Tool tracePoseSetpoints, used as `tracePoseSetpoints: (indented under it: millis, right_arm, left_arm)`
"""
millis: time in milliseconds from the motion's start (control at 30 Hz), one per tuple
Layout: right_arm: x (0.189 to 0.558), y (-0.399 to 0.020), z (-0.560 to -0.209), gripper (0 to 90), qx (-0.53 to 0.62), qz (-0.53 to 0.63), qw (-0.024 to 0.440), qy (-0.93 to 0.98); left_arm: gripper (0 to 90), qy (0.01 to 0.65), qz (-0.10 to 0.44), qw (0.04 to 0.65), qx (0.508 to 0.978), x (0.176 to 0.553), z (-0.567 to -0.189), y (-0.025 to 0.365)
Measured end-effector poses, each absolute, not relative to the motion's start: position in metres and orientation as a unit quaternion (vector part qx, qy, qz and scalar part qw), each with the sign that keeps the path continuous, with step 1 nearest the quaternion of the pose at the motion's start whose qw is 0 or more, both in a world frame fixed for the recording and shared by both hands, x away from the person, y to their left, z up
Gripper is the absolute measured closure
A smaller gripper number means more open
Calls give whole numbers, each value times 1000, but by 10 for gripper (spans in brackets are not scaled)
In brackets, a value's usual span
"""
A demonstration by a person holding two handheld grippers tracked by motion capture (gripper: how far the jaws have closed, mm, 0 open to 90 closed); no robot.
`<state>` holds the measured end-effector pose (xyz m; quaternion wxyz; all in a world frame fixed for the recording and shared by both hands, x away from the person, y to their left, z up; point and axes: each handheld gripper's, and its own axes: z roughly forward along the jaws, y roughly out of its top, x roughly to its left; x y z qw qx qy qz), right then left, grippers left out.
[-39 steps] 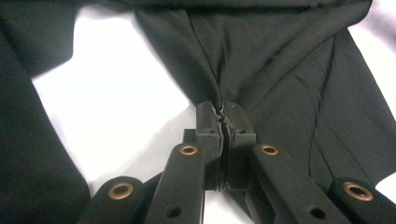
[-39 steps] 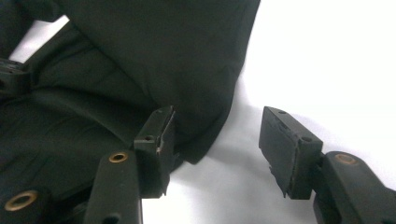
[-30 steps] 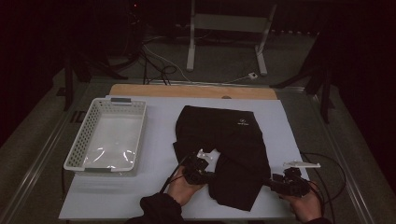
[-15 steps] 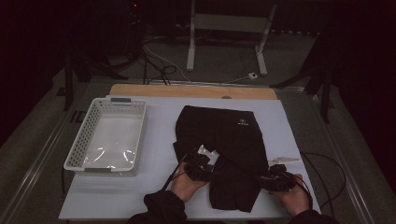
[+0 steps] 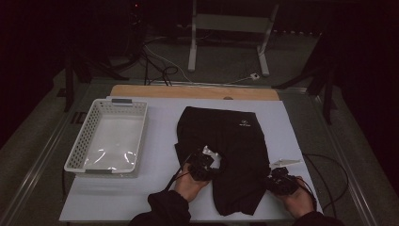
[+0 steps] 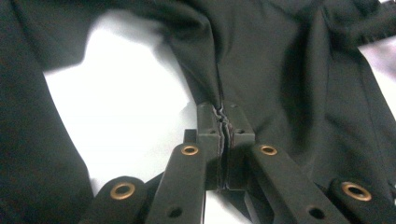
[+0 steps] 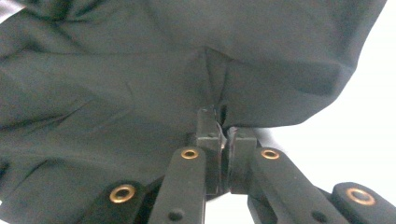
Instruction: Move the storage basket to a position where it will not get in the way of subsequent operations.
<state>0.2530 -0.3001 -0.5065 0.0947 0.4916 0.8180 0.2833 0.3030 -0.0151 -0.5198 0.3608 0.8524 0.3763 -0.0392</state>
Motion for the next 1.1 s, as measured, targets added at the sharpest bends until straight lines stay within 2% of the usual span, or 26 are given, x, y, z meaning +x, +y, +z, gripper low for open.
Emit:
tracePoseSetpoints:
  millis: [200, 333, 600, 800, 833, 867, 900, 967, 1000, 1100]
  right_arm:
    - [246, -312, -503, 873, 501, 284, 82, 813]
    - [239, -316, -503, 874, 502, 276, 71, 817]
    - [234, -323, -502, 870, 499, 291, 54, 815]
    - [247, -307, -505, 865, 488, 291, 64, 820]
    - [252, -300, -507, 806, 489, 289, 72, 820]
    - [252, -300, -507, 806, 489, 289, 72, 820]
    - [254, -298, -508, 744, 488, 295, 75, 818]
    - [258, -297, -508, 677, 497, 297, 86, 811]
    - [259, -298, -508, 655, 499, 297, 100, 808]
    - [260, -300, -509, 647, 502, 301, 97, 805]
  left_arm:
    - [876, 358, -73, 359, 859, 279, -519, -11]
    - [871, 346, -76, 358, 864, 275, -519, -15]
    - [888, 380, -17, 364, 850, 302, -512, -8]
    - [893, 414, 24, 368, 833, 328, -511, -4]
    - [886, 419, 26, 368, 830, 331, -512, -3]
    - [886, 428, 28, 368, 825, 332, -514, -3]
    - [852, 431, 27, 368, 823, 333, -515, -3]
    - [705, 428, 20, 370, 825, 330, -517, -2]
    - [599, 425, 19, 367, 827, 327, -517, -2]
    - [557, 414, 9, 366, 834, 314, -518, 0]
